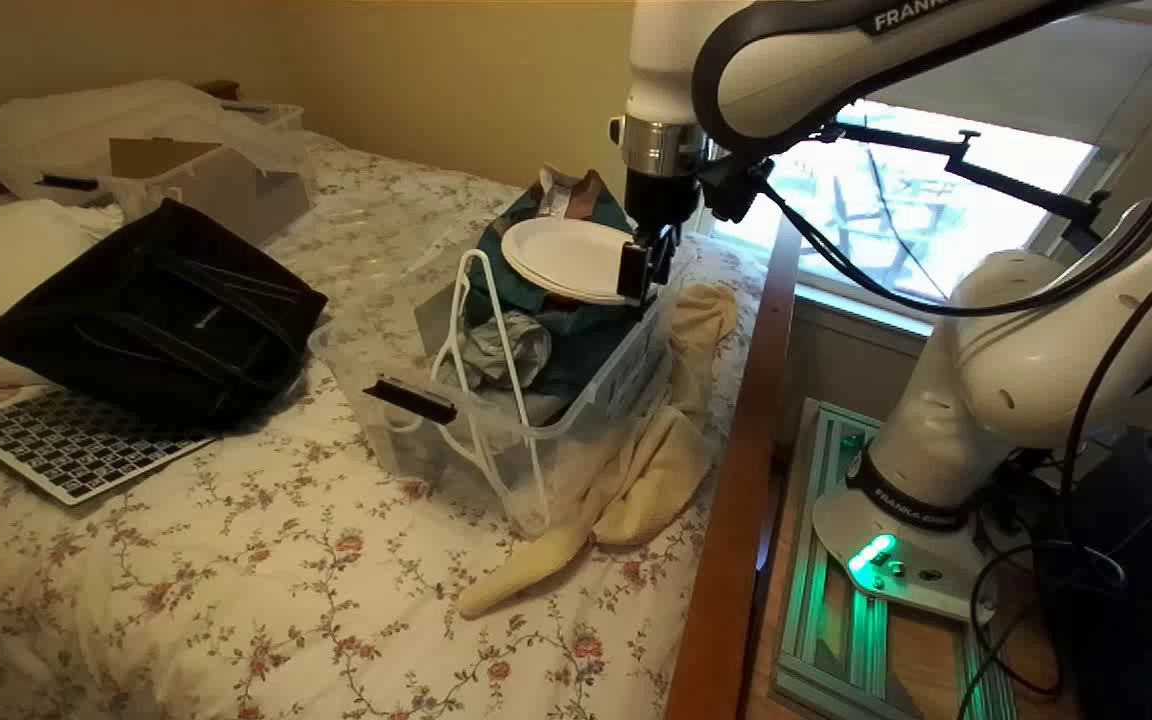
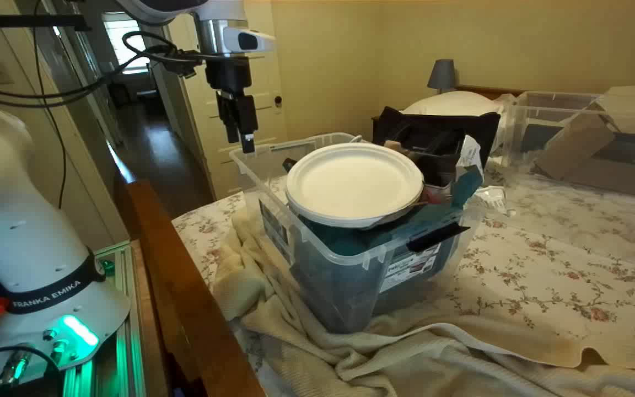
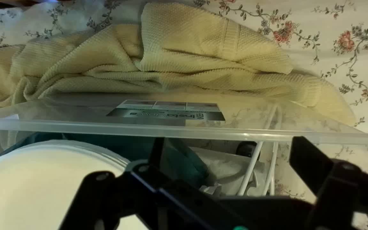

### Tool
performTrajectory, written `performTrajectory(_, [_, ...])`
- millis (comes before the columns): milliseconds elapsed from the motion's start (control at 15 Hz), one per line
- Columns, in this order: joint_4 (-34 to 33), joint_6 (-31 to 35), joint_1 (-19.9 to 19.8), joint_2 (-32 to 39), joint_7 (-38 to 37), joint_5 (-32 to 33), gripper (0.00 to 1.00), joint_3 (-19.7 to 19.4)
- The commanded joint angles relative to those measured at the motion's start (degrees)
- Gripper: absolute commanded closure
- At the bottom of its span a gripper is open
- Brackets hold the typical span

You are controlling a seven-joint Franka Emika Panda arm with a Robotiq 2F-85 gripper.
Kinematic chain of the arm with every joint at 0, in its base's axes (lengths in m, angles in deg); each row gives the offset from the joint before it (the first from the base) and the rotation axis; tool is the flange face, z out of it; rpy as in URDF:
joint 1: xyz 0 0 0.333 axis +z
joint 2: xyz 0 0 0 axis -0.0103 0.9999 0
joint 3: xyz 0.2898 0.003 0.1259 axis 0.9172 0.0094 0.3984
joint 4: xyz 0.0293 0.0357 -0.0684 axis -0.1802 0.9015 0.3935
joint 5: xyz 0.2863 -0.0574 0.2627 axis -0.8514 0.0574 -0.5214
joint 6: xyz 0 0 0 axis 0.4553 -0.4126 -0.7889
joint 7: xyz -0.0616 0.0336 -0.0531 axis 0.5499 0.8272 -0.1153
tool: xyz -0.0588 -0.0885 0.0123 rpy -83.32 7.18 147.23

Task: Remove the white plates from the container.

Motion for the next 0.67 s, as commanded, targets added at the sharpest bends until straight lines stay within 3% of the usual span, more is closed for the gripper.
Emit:
performTrajectory(0, [-0.08,-0.11,0.42,0.02,-0.18,0.2,0.0,-0.38])
performTrajectory(267, [-1.39,-0.54,0.62,0.99,-1.63,1.39,0.0,1.14])
performTrajectory(600, [-5.38,2.35,0.33,3.8,-8.64,8.12,0.0,7.23])
